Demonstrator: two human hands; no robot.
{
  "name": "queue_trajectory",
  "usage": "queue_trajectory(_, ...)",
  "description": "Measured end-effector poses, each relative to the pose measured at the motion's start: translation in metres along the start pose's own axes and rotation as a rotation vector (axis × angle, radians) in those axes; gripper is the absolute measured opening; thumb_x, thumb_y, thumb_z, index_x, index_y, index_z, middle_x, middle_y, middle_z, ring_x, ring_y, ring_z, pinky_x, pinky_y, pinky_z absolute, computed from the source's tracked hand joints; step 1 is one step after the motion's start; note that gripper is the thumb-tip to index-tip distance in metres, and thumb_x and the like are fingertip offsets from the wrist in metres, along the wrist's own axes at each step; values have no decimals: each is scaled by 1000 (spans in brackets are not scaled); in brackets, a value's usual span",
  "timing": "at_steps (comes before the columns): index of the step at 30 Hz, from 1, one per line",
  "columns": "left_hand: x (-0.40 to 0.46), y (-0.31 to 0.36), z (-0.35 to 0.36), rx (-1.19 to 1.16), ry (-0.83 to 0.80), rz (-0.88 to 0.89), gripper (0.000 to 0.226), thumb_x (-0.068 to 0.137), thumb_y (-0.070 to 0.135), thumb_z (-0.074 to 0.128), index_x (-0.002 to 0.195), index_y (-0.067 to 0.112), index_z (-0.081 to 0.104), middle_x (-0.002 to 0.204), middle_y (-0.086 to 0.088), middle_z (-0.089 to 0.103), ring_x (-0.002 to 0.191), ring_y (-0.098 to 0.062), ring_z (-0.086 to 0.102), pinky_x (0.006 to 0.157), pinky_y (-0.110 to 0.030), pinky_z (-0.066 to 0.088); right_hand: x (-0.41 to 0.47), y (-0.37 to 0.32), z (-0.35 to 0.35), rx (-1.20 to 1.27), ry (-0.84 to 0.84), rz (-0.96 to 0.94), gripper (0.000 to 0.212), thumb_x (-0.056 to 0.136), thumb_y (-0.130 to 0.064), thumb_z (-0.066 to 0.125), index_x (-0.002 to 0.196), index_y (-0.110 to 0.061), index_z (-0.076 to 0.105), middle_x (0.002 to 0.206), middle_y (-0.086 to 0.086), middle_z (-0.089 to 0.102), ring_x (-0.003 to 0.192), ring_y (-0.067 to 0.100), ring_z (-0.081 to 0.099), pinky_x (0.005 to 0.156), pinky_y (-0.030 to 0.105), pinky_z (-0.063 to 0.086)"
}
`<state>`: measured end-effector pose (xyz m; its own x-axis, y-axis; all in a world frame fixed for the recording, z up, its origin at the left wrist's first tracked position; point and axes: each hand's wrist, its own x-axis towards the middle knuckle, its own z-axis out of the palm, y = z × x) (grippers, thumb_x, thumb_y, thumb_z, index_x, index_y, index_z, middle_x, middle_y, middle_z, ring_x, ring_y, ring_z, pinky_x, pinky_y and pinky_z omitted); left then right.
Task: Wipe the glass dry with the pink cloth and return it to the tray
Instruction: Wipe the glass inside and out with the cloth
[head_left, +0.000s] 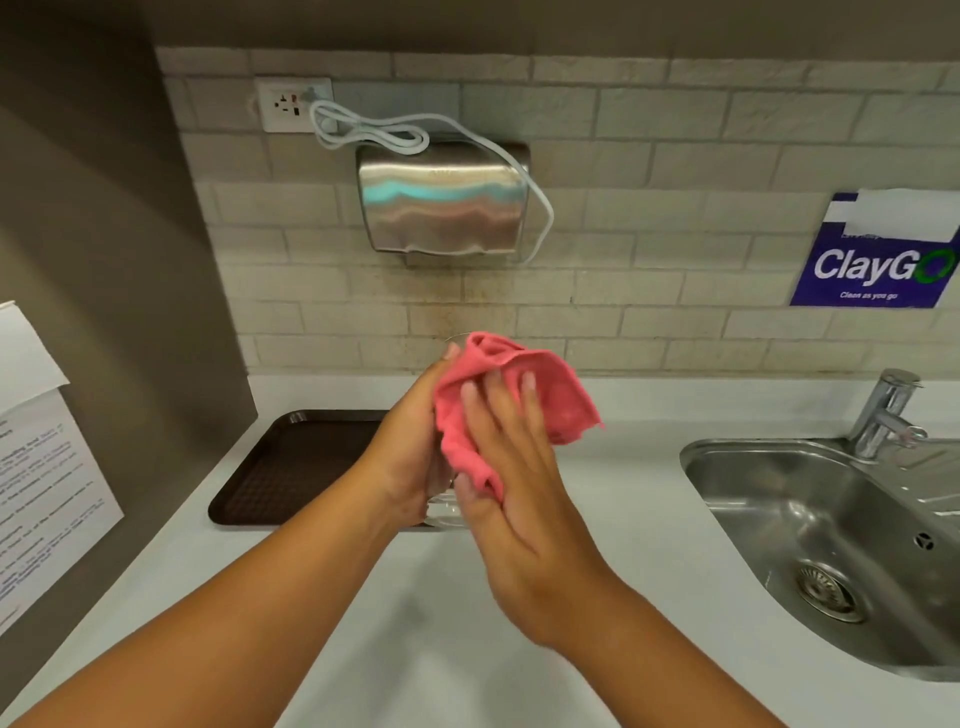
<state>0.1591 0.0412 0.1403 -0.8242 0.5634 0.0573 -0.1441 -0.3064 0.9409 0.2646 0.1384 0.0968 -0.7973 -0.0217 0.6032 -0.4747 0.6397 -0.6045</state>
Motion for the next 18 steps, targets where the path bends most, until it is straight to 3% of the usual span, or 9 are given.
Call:
queue_trajectory(2, -2, -7, 4, -21, 34, -45, 62, 98, 60, 57, 126, 7, 74, 110, -16, 74, 101, -34, 68, 85, -43, 54, 13, -1, -6, 157, 78, 102, 63, 109, -41, 37, 162, -52, 4, 175, -31, -10, 162, -2, -10, 134, 41, 9)
queue_trajectory(3, -2, -10, 6, -38, 46, -50, 66, 94, 64, 58, 125, 7, 72, 103, -16, 73, 92, -34, 66, 79, -44, 53, 21, -1, -10, 285, 113, 176, 63, 107, -45, 38, 160, -57, 7, 174, -33, 2, 161, -5, 6, 133, 41, 21)
queue_trajectory(5, 0, -17, 7, -61, 77, -19, 67, 89, 66, 59, 119, 7, 69, 93, -12, 67, 76, -27, 61, 72, -41, 49, 32, 3, -15, 652, 127, 318, 61, 101, -53, 44, 155, -67, 19, 159, -31, 45, 139, -3, 56, 114, 38, 52)
queue_trajectory(6, 0, -18, 8, -66, 107, -10, 63, 89, 67, 60, 112, 9, 71, 87, -10, 65, 70, -23, 60, 70, -40, 48, 35, 4, -17, 792, 120, 373, 58, 100, -55, 47, 152, -70, 26, 150, -27, 59, 124, 2, 69, 105, 38, 59)
queue_trajectory(8, -1, -18, 11, -22, 173, -6, 53, 90, 67, 62, 101, 18, 77, 76, -4, 64, 60, -19, 61, 64, -36, 50, 35, 9, -18, 895, 104, 435, 52, 104, -54, 49, 151, -69, 32, 155, -12, 59, 128, 16, 69, 105, 48, 59)
queue_trajectory(10, 0, -17, 12, 95, 215, 8, 49, 94, 65, 62, 108, 21, 77, 80, -7, 69, 61, -19, 68, 57, -36, 56, 34, 15, -19, 925, 88, 460, 55, 105, -47, 52, 152, -68, 32, 159, -7, 55, 133, 21, 67, 103, 50, 60)
queue_trajectory(13, 3, -13, 11, 252, 248, 49, 43, 99, 59, 59, 130, 30, 67, 104, -14, 78, 85, -30, 79, 75, -49, 66, 32, 23, -23, 848, 70, 439, 60, 109, -39, 52, 151, -72, 26, 163, -18, 46, 127, 13, 71, 98, 51, 62)
queue_trajectory(15, 4, -8, 14, 328, 225, 15, 43, 101, 59, 55, 137, 37, 61, 112, -13, 79, 92, -30, 77, 90, -52, 63, 33, 27, -25, 741, 65, 428, 63, 113, -35, 50, 155, -69, 18, 168, -14, 41, 132, 15, 67, 105, 51, 58)
queue_trajectory(18, 2, -3, 22, 278, 153, -73, 63, 83, 78, 61, 133, 41, 57, 106, -9, 81, 90, -30, 80, 78, -53, 65, 35, 26, -24, 608, 51, 369, 66, 113, -33, 47, 157, -68, 12, 174, -16, 28, 148, 14, 48, 116, 41, 48)
